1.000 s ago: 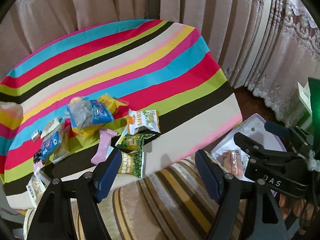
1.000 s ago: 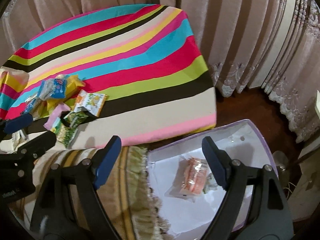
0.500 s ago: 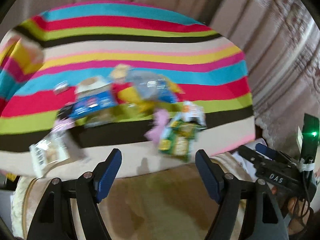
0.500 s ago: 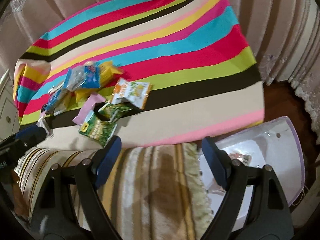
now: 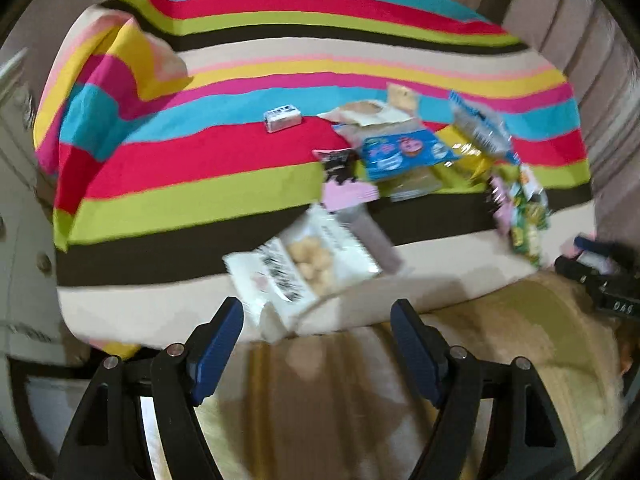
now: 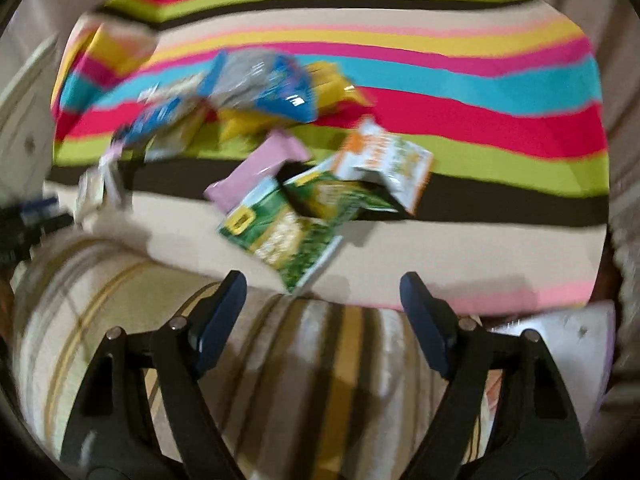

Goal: Organize snacks
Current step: 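Grasp the white nut packet with left tool while right tool grasps green garlic pea packet, then carry both packets over the white box and open both tools to release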

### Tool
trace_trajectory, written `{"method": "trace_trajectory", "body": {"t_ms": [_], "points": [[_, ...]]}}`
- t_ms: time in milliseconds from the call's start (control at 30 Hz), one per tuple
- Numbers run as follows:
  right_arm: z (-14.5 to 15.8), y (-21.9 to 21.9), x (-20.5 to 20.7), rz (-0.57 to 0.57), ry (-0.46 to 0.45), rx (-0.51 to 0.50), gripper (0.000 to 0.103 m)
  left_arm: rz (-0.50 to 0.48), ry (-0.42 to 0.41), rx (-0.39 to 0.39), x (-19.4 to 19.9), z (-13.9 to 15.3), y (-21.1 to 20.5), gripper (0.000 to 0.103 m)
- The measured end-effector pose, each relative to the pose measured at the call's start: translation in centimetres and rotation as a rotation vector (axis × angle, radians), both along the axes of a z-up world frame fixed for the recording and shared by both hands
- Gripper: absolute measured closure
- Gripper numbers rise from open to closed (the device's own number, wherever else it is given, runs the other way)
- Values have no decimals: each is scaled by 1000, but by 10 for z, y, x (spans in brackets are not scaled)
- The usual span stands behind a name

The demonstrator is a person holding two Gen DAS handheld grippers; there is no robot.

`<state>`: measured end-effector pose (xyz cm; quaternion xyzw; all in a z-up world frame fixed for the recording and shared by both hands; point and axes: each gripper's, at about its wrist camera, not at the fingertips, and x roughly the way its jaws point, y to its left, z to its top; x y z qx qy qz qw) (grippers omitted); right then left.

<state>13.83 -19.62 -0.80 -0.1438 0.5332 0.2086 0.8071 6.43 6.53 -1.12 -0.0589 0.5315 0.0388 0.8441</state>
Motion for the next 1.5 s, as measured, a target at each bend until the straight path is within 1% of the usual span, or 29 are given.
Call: {"method": "trace_trajectory", "body": {"t_ms": [100,167,200,267,333,467,600,633,700,767,800,833,867,933,1100,1233,1400,1433,1500], "points": [[-6,19,-2,77,-15,-54,27,-83,22,55,6,-6,-2,26],[-12,29,-1,115,-8,-81,27,-148,43,100,11,-12,-7,25],[-14,33,0,130,-4,-90,28,-181,58,134,15,-16,-9,25],[-20,38,4,142,5,-102,29,-211,69,185,20,-21,-11,25],[-24,41,9,143,17,-104,31,-217,59,199,25,-22,-9,24],[-36,52,26,161,58,-102,37,-226,68,183,39,-33,1,23],[-42,54,43,164,85,-63,38,-241,38,137,45,-33,9,23],[-42,53,48,160,88,-52,38,-244,32,119,49,-34,12,25],[-42,56,54,161,83,-47,39,-254,29,70,54,-35,15,35],[-42,59,60,162,79,-41,43,-252,20,63,56,-34,17,44],[-42,59,62,161,77,-36,47,-253,19,62,56,-34,17,46],[-42,61,63,159,77,-32,52,-253,18,60,56,-33,17,50],[-42,61,65,155,77,-27,54,-252,19,58,55,-32,17,53],[-39,58,66,149,82,-14,60,-248,21,49,51,-31,15,54],[-34,57,60,154,89,16,64,-205,19,49,42,-26,14,57],[-24,49,49,142,71,48,65,-164,-3,56,30,-17,13,57],[-6,35,39,124,43,89,66,-124,-45,65,17,2,6,57],[1,22,29,119,39,99,66,-117,-55,67,15,6,4,58],[6,18,26,111,34,113,66,-109,-73,67,12,14,-2,58]]}}
